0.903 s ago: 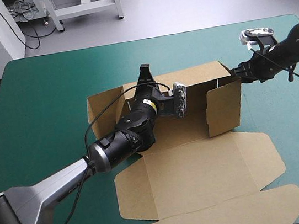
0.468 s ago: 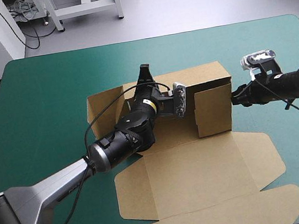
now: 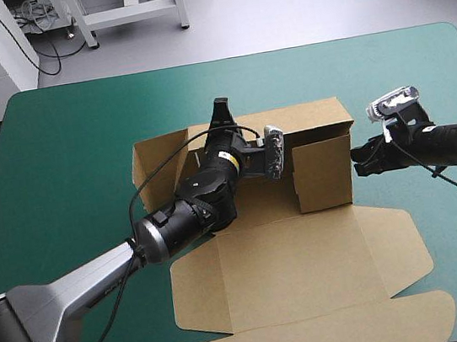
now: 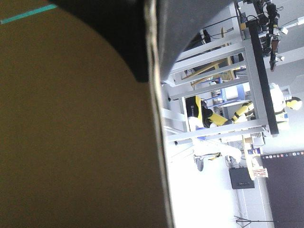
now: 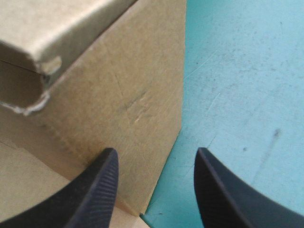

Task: Fold the box

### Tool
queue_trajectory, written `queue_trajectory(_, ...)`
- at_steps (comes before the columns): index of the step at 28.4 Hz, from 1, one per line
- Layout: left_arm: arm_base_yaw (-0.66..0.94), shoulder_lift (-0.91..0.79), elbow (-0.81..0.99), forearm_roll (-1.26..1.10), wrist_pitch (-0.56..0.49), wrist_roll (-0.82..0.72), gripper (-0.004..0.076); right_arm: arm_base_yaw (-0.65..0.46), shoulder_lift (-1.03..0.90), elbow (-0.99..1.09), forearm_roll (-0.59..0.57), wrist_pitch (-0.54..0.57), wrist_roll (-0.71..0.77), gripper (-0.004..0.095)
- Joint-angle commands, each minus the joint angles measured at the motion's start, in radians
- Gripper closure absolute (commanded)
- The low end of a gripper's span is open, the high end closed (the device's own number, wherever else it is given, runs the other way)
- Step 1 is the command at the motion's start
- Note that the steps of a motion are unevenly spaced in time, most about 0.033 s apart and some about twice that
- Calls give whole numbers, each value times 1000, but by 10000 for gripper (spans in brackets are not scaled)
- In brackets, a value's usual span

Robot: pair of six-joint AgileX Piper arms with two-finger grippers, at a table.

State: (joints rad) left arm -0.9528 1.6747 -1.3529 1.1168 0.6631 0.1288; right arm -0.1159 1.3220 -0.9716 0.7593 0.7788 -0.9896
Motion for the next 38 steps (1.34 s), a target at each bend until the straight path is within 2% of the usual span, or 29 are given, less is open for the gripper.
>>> queue_trajectory(1,-10,-32,-19,6,-35,-2,734,1,-44,-21,52,45,-14,450)
queue_trajectory(16,-10,-32,-19,17,-39,-2,734,1,-102,-21,10,151,46,450)
queue_trajectory(21,-10,-32,-19,17,-39,-2,734,1,-100,-21,10,94,9,444)
queue_trajectory(28,-10,-32,-19,17,-42,-7,734,3,-98,-21,21,90,-3,315)
queue_trajectory(31,-10,-32,-19,17,-42,-7,734,3,-95,-21,52,88,-31,305)
queue_trajectory(34,-10,-32,-19,17,-42,-7,734,41,-74,-21,66,55,-57,306)
queue_trajectory(35,-10,-32,-19,17,-42,-7,734,88,-46,-21,54,18,-60,306)
queue_trajectory(38,-10,-32,-19,18,-42,-7,734,151,-14,-21,24,-33,0,323)
